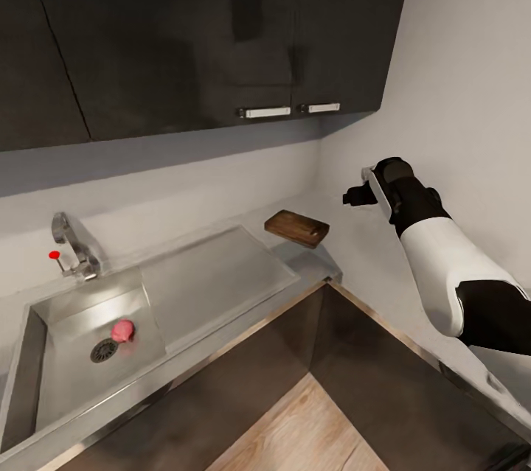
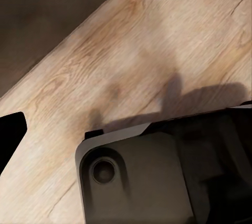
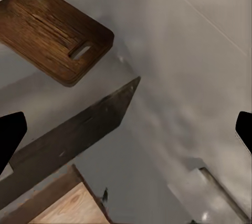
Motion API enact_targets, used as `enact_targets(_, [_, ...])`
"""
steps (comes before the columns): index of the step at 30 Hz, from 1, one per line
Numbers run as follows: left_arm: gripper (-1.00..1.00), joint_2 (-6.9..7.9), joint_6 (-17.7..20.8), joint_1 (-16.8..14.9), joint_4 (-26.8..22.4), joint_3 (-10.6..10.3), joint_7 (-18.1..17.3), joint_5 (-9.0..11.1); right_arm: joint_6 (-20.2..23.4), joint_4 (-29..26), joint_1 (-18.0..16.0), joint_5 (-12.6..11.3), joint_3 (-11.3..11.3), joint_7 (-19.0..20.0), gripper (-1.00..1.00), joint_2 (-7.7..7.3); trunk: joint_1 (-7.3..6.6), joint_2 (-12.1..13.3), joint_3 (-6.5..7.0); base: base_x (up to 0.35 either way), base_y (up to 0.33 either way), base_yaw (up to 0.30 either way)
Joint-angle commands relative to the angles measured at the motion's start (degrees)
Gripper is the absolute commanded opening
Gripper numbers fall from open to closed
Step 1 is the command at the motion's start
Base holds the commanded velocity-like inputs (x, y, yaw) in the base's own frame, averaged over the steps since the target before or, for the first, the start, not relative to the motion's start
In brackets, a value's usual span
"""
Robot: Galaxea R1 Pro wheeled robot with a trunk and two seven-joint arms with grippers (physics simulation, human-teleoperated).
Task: In the kitchen, take the Vidalia onion out of the sink, dice it on the chopping board with the paring knife, put the diced onion into the bowl on the countertop, then place both the paring knife and the chopping board into the sink.
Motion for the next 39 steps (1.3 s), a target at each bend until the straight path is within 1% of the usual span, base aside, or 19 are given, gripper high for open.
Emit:
enact_targets(1, [1.00, 0.03, -0.11, -0.01, -0.06, -0.26, -0.13, 0.28, 0.26, -0.04, -0.05, 0.24, 0.30, 0.16, 1.00, -0.06, 0.06, -0.11, -0.11, 0.295, -0.140, 0.000])
enact_targets(13, [1.00, 0.01, -0.10, 0.00, -0.06, -0.26, -0.14, 0.28, 0.26, -0.04, -0.05, 0.21, 0.30, 0.18, 1.00, -0.06, 0.06, -0.11, -0.11, 0.294, -0.153, 0.000])
enact_targets(17, [1.00, 0.06, -0.12, -0.01, -0.06, -0.21, -0.18, 0.20, 0.26, 0.01, -0.05, 0.21, 0.30, 0.19, 1.00, -0.06, 0.06, -0.11, -0.11, 0.194, -0.157, 0.000])
enact_targets(26, [1.00, 0.10, -0.12, 0.00, -0.06, -0.18, -0.15, 0.20, 0.26, 0.04, -0.05, 0.21, 0.30, 0.19, 1.00, -0.06, 0.06, -0.11, -0.11, 0.049, -0.013, 0.000])
enact_targets(39, [1.00, 0.10, -0.12, 0.01, -0.06, -0.17, -0.14, 0.18, 0.26, 0.05, -0.05, 0.21, 0.30, 0.19, 1.00, -0.06, 0.06, -0.11, -0.11, 0.276, 0.000, 0.000])
